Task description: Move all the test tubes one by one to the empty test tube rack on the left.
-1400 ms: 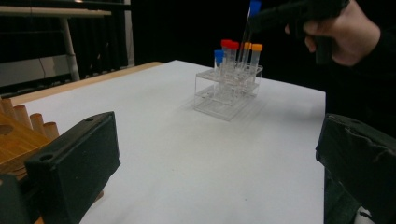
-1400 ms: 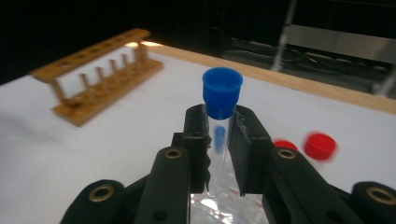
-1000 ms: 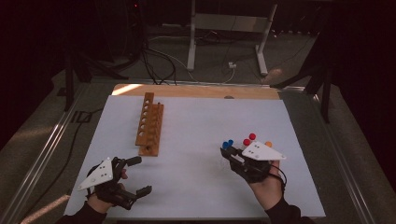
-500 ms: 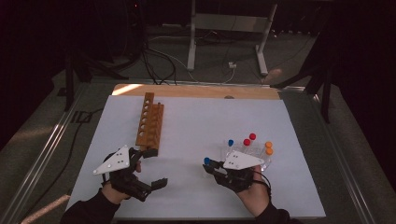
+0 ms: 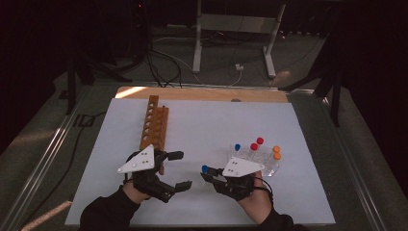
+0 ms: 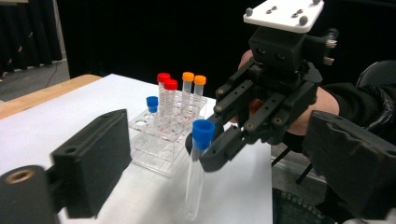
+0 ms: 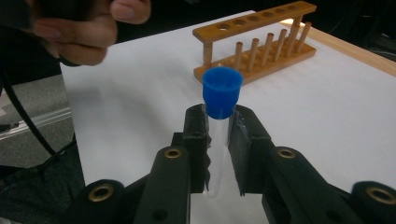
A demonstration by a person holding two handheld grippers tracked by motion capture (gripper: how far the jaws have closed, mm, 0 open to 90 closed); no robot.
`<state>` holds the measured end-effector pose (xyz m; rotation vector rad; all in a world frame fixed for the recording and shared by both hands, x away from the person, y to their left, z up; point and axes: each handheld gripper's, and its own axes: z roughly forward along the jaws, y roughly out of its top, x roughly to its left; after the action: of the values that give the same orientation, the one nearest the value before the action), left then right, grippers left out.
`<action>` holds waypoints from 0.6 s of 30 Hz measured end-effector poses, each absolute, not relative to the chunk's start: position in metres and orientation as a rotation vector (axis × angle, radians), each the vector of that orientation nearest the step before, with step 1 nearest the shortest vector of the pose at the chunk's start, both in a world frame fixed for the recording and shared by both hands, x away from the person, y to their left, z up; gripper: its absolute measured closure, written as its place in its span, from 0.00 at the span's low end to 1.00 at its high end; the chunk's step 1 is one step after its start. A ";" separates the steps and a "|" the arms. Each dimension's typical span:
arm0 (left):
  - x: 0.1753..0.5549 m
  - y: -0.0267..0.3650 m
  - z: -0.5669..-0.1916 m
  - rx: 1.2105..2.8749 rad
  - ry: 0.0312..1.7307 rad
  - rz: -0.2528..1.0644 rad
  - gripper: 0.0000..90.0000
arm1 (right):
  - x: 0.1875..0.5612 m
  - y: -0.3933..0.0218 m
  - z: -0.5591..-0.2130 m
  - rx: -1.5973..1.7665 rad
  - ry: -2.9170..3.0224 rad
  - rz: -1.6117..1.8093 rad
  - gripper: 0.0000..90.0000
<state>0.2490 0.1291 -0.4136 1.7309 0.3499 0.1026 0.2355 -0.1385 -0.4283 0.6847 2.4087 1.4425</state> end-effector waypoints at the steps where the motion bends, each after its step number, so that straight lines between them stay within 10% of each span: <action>1: 0.249 0.127 -0.414 1.732 0.345 0.103 0.19 | 0.235 -0.138 -0.428 0.684 2.410 1.443 0.86; 18: 0.257 0.105 -0.420 1.785 0.322 0.124 0.69 | 0.233 -0.130 -0.428 0.659 2.434 1.440 0.86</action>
<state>0.2566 0.1047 -0.4202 1.7851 0.3225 0.1236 0.2335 -0.1302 -0.4278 0.6594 2.4345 1.4399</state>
